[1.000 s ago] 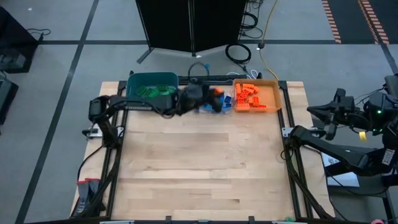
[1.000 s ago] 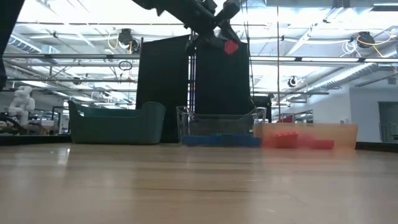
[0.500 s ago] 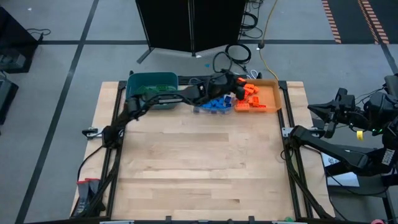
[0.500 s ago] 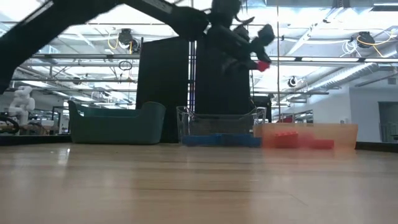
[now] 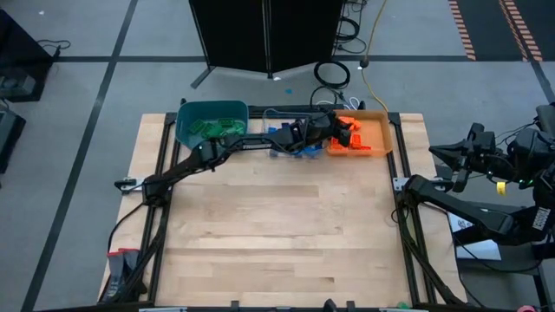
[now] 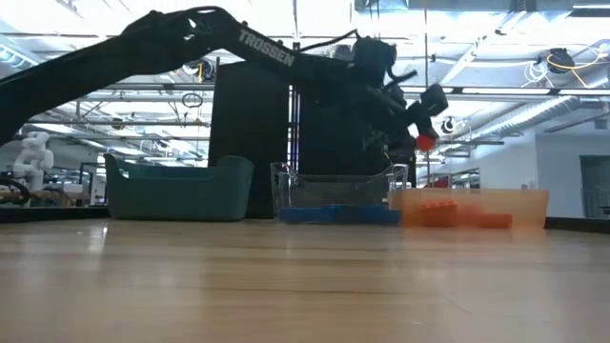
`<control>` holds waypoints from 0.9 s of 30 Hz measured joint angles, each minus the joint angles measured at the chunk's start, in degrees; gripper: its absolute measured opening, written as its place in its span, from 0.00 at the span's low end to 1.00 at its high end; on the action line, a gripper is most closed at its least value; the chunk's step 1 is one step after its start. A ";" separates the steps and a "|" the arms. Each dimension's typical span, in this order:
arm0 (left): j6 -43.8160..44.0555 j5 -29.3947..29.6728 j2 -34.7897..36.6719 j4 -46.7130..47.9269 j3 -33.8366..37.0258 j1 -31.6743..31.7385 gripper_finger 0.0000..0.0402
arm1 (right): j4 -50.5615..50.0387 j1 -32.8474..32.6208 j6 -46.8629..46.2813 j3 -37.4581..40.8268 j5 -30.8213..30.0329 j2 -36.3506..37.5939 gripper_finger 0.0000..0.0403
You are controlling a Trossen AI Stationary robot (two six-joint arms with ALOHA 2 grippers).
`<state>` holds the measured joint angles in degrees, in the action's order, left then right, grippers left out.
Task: Sort blocks
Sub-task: Put the orange game piece into the orange transparent bin, then return to Home Position
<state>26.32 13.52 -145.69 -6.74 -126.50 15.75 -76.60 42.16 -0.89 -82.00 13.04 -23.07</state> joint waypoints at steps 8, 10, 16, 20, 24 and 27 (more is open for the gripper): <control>-2.12 0.75 -0.50 -0.04 0.00 0.00 0.36 | 0.00 0.00 -0.42 0.00 0.04 0.00 0.00; -3.52 1.31 -0.50 -0.44 0.00 -0.01 0.44 | 0.00 -0.01 -0.42 0.00 0.04 0.00 0.00; -4.19 1.90 -0.50 -0.60 0.00 0.00 0.60 | 0.00 -0.01 -0.42 0.00 0.04 0.00 0.00; -4.22 1.91 -0.50 -1.73 0.00 0.14 0.62 | 0.00 -0.01 -0.38 0.00 0.06 0.00 0.00; -4.23 1.35 -0.50 -3.73 0.00 0.46 0.62 | 0.00 -0.01 -0.35 0.01 0.05 0.00 0.00; -3.45 0.47 -0.50 -3.85 0.00 0.54 0.63 | 0.00 0.00 -0.31 0.02 0.07 0.00 0.00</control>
<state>22.87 13.99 -146.19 -10.59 -126.50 16.28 -76.60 42.16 -1.20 -81.97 13.10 -23.07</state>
